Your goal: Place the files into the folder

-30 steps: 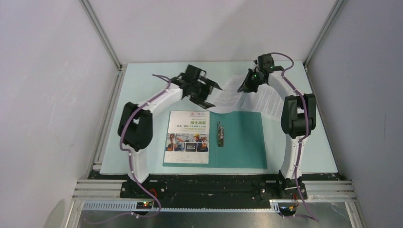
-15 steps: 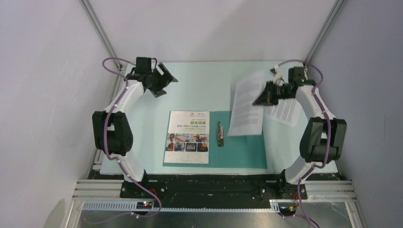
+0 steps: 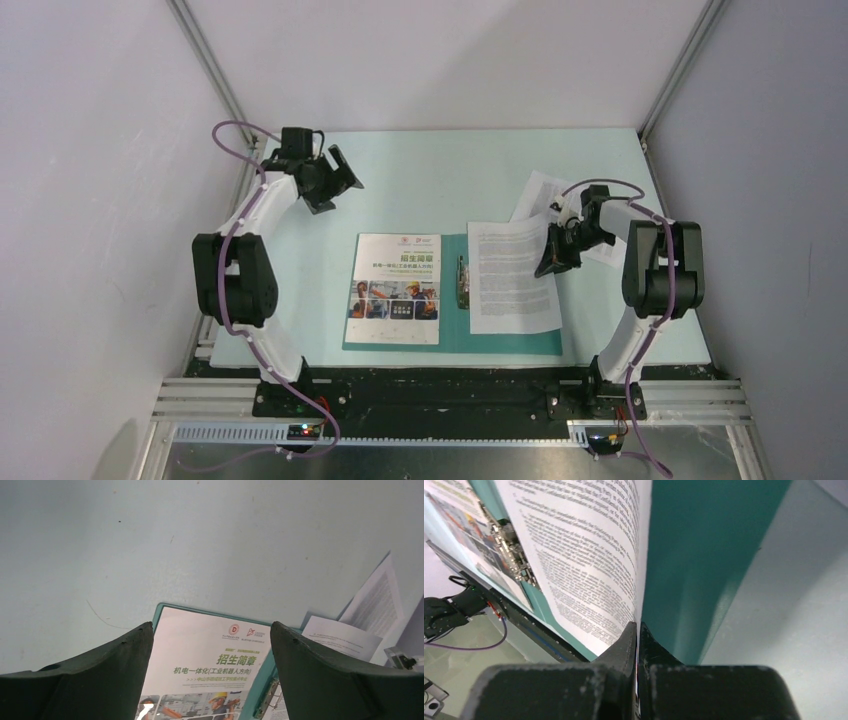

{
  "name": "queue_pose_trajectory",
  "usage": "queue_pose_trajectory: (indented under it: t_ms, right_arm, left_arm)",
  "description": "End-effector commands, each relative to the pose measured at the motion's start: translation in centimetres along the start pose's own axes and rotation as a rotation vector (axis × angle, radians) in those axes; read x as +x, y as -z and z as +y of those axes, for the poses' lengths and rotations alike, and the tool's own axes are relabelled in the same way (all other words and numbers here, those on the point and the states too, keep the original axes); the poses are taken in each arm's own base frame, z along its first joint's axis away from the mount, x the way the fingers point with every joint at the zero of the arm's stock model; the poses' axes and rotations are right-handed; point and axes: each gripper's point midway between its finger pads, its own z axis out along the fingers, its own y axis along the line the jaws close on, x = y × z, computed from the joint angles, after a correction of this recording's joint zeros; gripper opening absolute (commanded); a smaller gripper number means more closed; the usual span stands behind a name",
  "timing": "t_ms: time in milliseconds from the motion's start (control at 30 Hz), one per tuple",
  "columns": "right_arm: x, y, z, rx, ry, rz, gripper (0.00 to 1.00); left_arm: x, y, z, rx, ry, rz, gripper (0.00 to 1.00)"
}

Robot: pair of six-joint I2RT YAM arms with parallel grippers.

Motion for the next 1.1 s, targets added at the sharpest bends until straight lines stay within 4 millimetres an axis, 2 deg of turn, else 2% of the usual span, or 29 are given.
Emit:
queue_pose_trajectory:
  t_ms: [0,400,800,1067]
  right_arm:
    - [-0.8,-0.4,-1.3,0.038,0.047,-0.011,0.0]
    - [0.2,-0.7,1.6,-0.071,0.09,0.026,0.0]
    - [3.7,-0.3,2.3,-0.083,0.014,0.05,0.0]
    - [3.5,0.1,2.5,-0.077,0.04,0.03,0.0]
  left_arm:
    - [-0.5,0.5,1.0,-0.038,-0.049,-0.038,0.91]
    - [-0.8,1.4,1.2,-0.051,-0.073,-0.068,0.91]
    - [-1.2,1.6,0.6,-0.036,-0.035,-0.076,0.91]
    - [-0.9,1.4,0.7,-0.04,-0.02,-0.069,0.91]
